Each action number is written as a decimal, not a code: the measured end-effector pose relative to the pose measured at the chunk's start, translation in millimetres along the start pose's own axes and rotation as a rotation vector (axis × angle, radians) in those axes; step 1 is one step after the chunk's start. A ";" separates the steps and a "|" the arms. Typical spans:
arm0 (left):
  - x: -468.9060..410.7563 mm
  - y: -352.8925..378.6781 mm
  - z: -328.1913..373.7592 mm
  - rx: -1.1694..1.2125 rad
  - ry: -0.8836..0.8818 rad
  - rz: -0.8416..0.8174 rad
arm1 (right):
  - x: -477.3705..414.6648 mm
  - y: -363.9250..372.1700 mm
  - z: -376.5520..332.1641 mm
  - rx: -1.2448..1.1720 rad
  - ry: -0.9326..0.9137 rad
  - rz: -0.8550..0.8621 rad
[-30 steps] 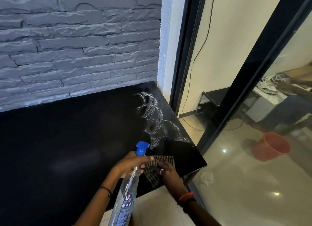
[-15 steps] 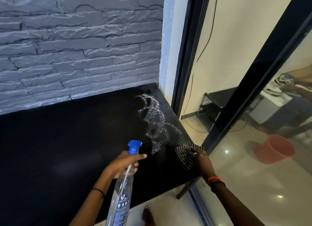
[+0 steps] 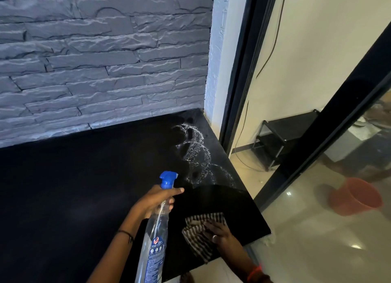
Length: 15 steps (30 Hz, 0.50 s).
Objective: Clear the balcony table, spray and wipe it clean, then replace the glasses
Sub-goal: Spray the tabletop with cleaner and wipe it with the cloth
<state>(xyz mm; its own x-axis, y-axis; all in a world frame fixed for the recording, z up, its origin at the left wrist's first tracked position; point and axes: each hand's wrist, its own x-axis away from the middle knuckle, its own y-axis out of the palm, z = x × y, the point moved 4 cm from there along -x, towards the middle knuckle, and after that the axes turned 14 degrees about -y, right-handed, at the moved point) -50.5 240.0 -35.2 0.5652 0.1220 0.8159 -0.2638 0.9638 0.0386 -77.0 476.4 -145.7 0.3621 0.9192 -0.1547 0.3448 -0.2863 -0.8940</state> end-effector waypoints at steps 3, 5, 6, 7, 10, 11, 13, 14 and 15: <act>-5.5 -1.6 10.2 0.001 0.000 -0.009 | 31.4 -17.6 37.9 -0.017 0.110 0.083; -8.3 -3.8 15.9 0.010 0.001 -0.015 | 35.1 -42.3 58.2 0.014 0.199 0.129; -9.8 -5.1 19.1 0.017 0.003 -0.019 | 26.9 -54.0 69.6 0.017 0.236 0.151; -11.1 -5.9 21.5 0.020 0.002 -0.021 | 14.8 -65.4 77.7 0.028 0.265 0.171; -16.9 -8.2 27.0 0.019 -0.010 -0.021 | -33.3 -69.2 100.8 0.005 0.327 0.075; -18.6 -8.8 28.0 0.017 -0.015 -0.023 | -51.8 -67.8 103.8 -0.032 0.360 0.095; -22.1 -10.4 30.3 0.021 -0.024 -0.026 | -89.0 -65.6 95.5 -0.064 0.341 0.086; -24.4 -12.0 32.3 0.025 -0.026 -0.022 | -102.9 -61.8 88.9 -0.079 0.330 0.070; -26.7 -13.6 34.6 0.026 -0.025 -0.015 | -115.9 -54.9 79.6 -0.066 0.277 0.038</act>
<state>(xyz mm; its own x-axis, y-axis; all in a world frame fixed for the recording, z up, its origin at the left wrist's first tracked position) -89.1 215.4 -37.5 0.5491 0.1017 0.8295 -0.2757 0.9590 0.0650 -206.9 407.1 -112.2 0.5954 0.8012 -0.0591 0.3783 -0.3445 -0.8592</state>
